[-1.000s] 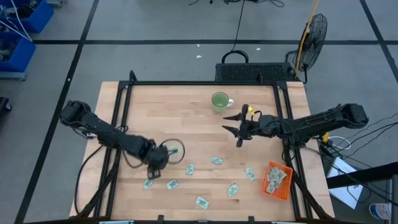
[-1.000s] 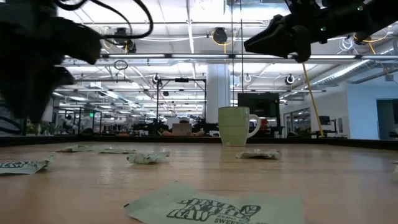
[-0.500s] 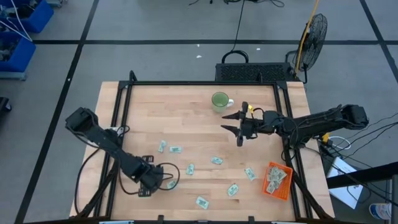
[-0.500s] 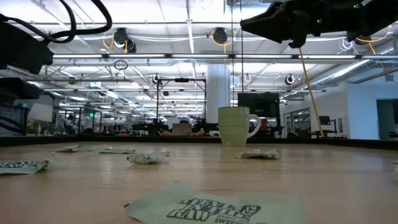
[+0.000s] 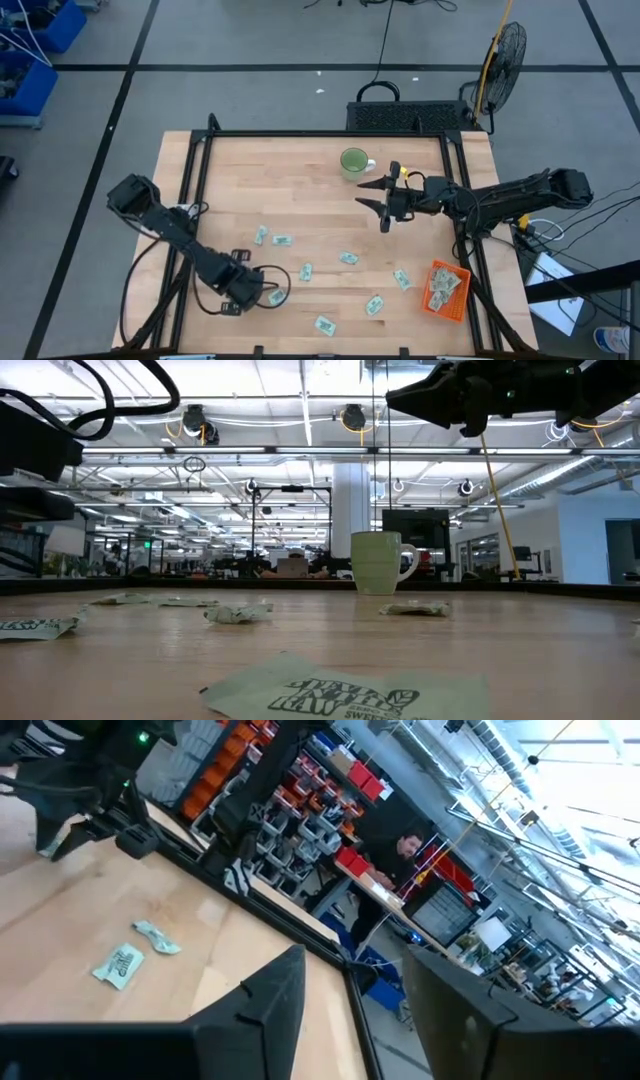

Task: Pick and place Stevia / Truvia into bins
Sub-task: Put the stevia packet into the orange bin

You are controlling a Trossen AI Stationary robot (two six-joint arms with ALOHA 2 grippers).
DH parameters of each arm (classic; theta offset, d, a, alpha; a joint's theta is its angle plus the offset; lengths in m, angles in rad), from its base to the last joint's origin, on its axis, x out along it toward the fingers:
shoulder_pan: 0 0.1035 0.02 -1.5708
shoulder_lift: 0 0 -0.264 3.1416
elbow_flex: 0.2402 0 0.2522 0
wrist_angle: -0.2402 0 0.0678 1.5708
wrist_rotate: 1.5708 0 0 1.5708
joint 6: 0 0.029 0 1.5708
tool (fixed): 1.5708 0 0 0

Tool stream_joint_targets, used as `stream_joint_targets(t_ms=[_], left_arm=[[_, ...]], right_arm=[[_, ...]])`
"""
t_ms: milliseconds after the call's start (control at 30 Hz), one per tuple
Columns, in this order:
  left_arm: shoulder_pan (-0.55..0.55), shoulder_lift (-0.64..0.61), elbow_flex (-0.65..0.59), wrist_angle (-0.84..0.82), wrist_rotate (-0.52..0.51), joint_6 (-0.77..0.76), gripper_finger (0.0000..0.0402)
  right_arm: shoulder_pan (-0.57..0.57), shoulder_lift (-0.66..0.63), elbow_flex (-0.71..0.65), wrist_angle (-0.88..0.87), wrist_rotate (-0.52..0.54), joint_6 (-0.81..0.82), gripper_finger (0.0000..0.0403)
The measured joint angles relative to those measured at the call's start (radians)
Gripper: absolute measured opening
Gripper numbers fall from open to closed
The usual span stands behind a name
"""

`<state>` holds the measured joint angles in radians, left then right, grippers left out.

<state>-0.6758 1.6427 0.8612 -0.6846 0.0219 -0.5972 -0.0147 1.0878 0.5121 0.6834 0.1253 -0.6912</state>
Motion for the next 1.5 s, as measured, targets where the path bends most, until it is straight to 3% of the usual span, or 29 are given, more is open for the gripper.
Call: stream_joint_targets(t_ms=[133, 333, 433, 533, 733, 800, 1067, 1300, 1500], left_arm=[[0.049, -0.007, -0.001, 0.001, -0.003, 0.038, 0.0013], [0.182, -0.006, 0.074, -0.005, -0.113, 0.074, 0.0014], [0.263, -0.006, 0.157, -0.033, -0.174, 0.159, 0.0006], [0.332, -0.007, 0.258, -0.028, -0.308, 0.286, 0.0011], [0.441, -0.009, 0.422, 0.092, -0.678, 0.462, 0.0006], [0.473, -0.009, 0.441, 0.177, -0.734, 0.494, 0.0006], [0.558, 0.013, 0.409, 0.527, -0.622, 0.626, 0.0008], [0.580, 0.078, 0.407, 0.592, -0.599, 0.675, 0.0017], [0.581, 0.119, 0.407, 0.607, -0.616, 0.704, 0.0006]], right_arm=[[-0.005, 0.000, 0.000, 0.000, -0.002, 0.069, 0.0174], [-0.048, 0.019, 0.000, 0.038, -0.127, 0.222, 0.0187], [-0.058, 0.064, 0.001, 0.086, -0.129, 0.310, 0.0189], [-0.065, 0.127, 0.001, 0.099, -0.129, 0.343, 0.0189], [-0.064, 0.247, 0.001, 0.113, -0.126, 0.415, 0.0190], [-0.064, 0.279, 0.001, 0.150, -0.125, 0.508, 0.0190], [-0.062, 0.353, 0.000, 0.232, -0.036, 0.975, 0.0184], [-0.061, 0.398, 0.000, 0.214, -0.022, 1.123, 0.0173], [-0.060, 0.398, 0.000, 0.212, -0.023, 1.141, 0.0171]])
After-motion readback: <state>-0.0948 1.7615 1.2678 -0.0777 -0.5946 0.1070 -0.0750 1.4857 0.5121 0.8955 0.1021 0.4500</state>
